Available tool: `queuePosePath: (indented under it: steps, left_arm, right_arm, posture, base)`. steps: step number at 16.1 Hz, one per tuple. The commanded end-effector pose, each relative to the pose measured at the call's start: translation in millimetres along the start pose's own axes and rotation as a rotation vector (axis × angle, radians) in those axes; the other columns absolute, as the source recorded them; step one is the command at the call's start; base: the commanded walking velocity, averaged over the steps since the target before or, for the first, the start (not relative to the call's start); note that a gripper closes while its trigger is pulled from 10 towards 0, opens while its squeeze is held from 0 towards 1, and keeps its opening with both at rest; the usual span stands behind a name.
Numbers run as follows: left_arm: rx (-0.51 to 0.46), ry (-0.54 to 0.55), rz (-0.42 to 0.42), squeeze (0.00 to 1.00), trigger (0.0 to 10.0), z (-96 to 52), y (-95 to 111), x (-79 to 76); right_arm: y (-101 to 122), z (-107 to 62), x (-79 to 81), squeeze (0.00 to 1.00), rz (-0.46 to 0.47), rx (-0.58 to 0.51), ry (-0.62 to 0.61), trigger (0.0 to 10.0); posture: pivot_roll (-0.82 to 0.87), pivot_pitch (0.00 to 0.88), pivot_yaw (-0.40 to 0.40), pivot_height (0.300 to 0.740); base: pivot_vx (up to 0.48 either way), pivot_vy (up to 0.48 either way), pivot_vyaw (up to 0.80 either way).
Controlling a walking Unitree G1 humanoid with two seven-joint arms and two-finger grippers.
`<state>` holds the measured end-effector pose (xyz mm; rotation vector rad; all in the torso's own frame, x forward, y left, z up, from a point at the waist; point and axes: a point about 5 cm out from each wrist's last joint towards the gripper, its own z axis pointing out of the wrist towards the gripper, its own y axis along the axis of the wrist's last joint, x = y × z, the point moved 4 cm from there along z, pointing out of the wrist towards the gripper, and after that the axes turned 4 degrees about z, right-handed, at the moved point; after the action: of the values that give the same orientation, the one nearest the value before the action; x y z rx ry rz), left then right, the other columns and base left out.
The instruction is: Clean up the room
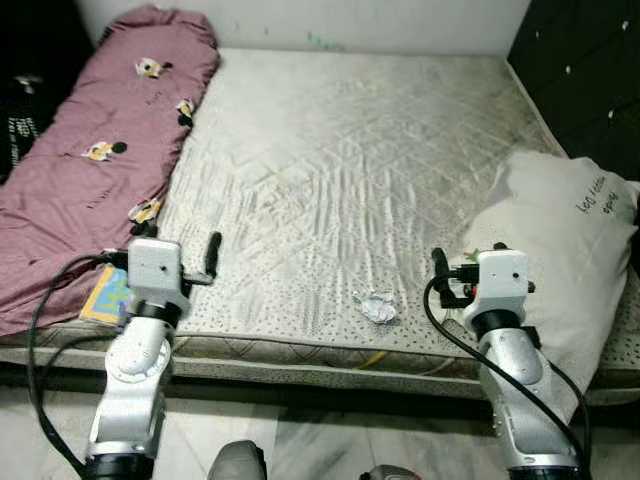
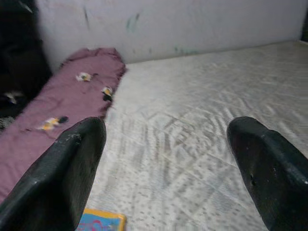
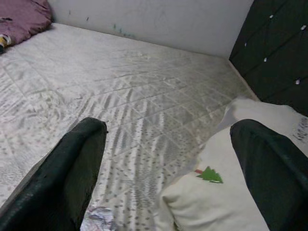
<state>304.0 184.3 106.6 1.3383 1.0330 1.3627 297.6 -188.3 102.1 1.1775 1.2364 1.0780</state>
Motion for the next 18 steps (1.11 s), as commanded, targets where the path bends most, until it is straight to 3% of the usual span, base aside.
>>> queuePosePath:
  steps: [1, 4, 6, 9, 18]
  left_arm:
    - [0.018, -0.012, -0.01, 0.0, 10.0, -4.1, -7, -1.9]
    - [0.05, -0.008, -0.026, 0.0, 10.0, -9.4, -14, -2.5]
    - [0.046, -0.017, -0.022, 0.0, 10.0, -12.7, -15, -3.1]
    - [0.025, -0.006, -0.007, 0.0, 10.0, -11.7, -13, -0.3]
    - [0.079, 0.017, -0.087, 0.0, 10.0, -10.6, -23, 1.0]
  right_arm:
    - [0, -3.4, 2.0, 0.0, 0.0, 0.002, -0.008, 10.0]
    - [-11, -8.1, -4.9, 0.0, 0.055, 0.047, -0.053, 10.0]
    - [-19, -12.1, -15.2, 0.0, 0.121, 0.081, -0.097, 10.0]
    - [-15, -11.5, -13.4, 0.0, 0.093, 0.064, -0.078, 10.0]
    - [-14, -2.5, -15.7, 0.0, 0.071, 0.074, -0.105, 10.0]
  posture:
    - [0.01, 0.093, -0.015, 0.74]
    - [0.01, 0.089, -0.007, 0.74]
    - [0.01, 0.081, -0.011, 0.74]
    - [0.01, 0.077, -0.022, 0.74]
    - [0.01, 0.069, -0.029, 0.74]
  base:
    - [0.0, 0.0, 0.0]
    - [0.0, 0.0, 0.0]
    - [0.0, 0.0, -0.8]
    - [0.0, 0.0, 0.0]
    - [0.0, 0.0, 0.0]
